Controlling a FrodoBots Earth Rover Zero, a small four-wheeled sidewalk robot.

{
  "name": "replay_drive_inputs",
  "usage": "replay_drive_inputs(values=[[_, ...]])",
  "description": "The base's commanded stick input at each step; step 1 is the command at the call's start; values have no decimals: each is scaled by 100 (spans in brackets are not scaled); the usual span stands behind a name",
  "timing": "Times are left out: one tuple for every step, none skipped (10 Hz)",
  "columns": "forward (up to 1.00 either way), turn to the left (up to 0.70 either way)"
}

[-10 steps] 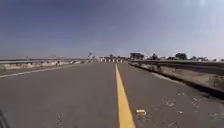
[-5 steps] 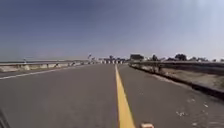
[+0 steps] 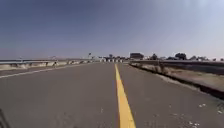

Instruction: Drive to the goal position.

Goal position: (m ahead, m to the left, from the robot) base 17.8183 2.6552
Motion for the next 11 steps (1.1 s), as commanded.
replay_drive_inputs(values=[[50,0],[50,0],[50,0],[50,0],[50,0],[50,0],[50,0],[50,0],[50,0],[50,0],[50,0]])
